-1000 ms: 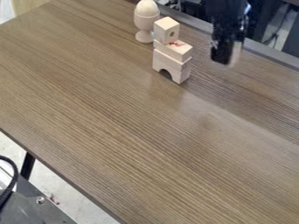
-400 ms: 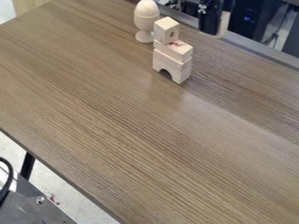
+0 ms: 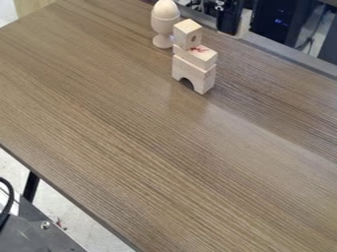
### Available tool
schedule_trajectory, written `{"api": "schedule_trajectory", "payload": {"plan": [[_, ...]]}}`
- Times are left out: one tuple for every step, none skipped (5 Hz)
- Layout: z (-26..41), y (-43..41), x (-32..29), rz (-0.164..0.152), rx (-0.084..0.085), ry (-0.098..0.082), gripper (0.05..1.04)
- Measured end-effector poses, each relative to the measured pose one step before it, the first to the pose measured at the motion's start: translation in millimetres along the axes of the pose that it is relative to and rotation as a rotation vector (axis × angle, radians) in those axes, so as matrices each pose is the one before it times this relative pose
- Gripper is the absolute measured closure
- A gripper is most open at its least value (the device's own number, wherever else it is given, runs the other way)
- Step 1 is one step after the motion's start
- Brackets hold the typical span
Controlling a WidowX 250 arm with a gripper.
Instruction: Stack the cube on top of the other
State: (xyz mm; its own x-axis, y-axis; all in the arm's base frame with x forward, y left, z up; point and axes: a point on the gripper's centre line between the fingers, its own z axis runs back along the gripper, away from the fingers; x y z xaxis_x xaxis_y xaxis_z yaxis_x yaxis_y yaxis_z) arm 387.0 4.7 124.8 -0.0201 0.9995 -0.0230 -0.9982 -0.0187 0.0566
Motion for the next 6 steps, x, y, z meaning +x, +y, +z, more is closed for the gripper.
{"api": "schedule_trajectory", "payload": {"plan": [[-4.02, -0.33, 7.16, 0.0001, 0.0108, -0.0176, 0.504], [-2.63, 1.88, 8.26, 0.0153, 0.0091, 0.0017, 0.505], [-3.8, 2.34, 1.98, 0.003, 0.0123, -0.0009, 0.504], [-4.54, 3.41, 2.22, -0.0087, 0.0187, -0.0101, 0.505], [-7.76, 5.43, 3.42, -0.0231, 0.0266, -0.0105, 0.505], [-3.57, 2.51, 1.4, -0.0338, 0.0163, -0.0128, 0.504]]}}
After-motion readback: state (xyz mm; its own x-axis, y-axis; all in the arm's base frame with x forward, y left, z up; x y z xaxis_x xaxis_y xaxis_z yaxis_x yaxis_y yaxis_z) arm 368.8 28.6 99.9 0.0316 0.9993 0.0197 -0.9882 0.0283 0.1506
